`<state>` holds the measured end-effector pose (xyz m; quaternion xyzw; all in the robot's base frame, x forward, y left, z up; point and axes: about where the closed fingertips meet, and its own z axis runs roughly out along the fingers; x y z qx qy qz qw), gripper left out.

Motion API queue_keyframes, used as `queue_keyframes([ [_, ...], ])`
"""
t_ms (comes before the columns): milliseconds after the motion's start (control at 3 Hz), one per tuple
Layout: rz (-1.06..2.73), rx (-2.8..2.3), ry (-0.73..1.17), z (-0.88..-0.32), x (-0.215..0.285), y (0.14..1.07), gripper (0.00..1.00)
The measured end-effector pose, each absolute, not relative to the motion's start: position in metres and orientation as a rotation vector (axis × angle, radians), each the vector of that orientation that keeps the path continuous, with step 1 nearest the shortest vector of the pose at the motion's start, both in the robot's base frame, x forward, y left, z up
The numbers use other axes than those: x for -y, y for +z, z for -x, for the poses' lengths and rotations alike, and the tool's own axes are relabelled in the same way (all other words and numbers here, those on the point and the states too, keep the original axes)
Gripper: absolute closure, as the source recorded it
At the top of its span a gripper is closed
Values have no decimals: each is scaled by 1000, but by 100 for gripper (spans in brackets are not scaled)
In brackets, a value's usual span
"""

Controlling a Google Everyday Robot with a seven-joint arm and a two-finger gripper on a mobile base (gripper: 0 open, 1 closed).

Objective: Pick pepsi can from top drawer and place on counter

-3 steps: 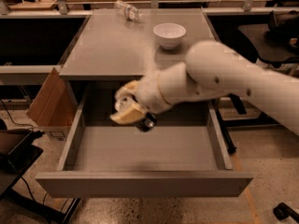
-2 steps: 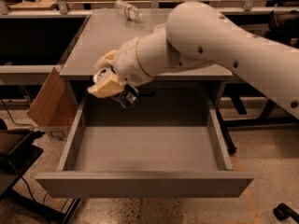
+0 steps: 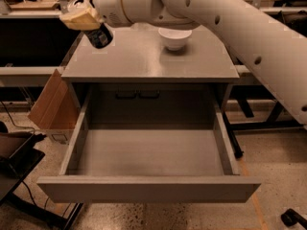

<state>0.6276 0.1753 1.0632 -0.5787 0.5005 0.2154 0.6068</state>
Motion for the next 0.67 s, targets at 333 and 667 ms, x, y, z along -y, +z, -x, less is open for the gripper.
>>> queue_keyframes([
  [333, 1197, -1119, 526, -678, -165, 1066, 100],
  [667, 1050, -1157, 559, -741, -137, 1041, 100],
])
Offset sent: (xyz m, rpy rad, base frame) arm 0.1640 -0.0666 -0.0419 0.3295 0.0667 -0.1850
